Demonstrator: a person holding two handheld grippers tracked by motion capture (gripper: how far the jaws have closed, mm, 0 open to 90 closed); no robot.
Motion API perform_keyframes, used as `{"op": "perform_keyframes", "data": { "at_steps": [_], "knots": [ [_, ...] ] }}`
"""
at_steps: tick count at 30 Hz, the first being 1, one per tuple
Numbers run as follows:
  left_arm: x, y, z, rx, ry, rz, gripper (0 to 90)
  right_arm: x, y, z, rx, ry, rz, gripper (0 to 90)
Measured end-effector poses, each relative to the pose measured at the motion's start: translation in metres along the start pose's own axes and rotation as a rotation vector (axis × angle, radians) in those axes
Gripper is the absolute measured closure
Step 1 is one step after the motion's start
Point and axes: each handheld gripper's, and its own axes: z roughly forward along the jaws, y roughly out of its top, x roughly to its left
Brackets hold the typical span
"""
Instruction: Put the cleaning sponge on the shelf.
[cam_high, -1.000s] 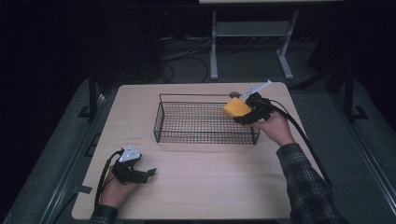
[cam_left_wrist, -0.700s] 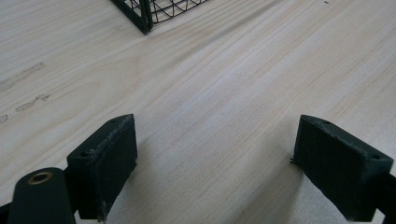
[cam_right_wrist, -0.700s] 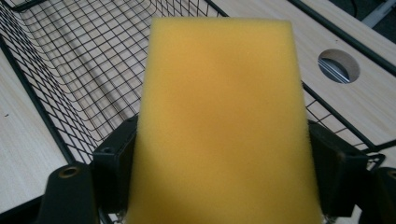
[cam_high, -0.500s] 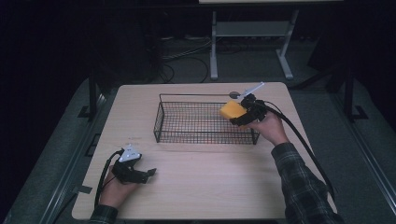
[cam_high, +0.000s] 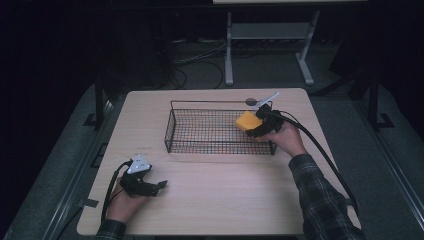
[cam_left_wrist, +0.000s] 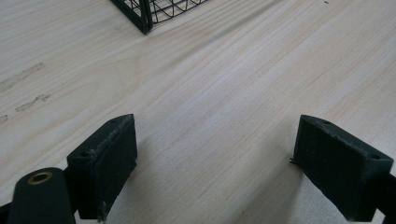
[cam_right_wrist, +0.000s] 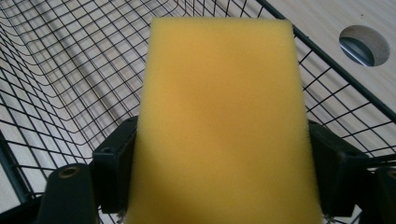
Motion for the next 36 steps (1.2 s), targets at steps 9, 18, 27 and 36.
{"op": "perform_keyframes", "data": {
  "at_steps": [9,18,27,36],
  "knots": [
    [0.0000,0.0000,0.0000,0.000,0.000,0.000,12.6,-0.0007,-0.0039,0.0028,0.010,0.002,-0.002,22.6],
    [0.0000,0.0000,0.0000,0.000,0.000,0.000,12.6,-0.0004,-0.0040,0.0030,0.022,0.008,-0.008,22.3],
    [-0.0001,0.0000,0.0000,0.000,0.001,0.000,12.6,0.0025,-0.0048,0.0017,0.050,0.004,-0.015,22.1],
    [0.0000,0.0000,0.0000,0.000,0.000,0.000,12.6,0.0020,-0.0047,0.0022,0.049,0.008,-0.006,20.1]
  ]
}}
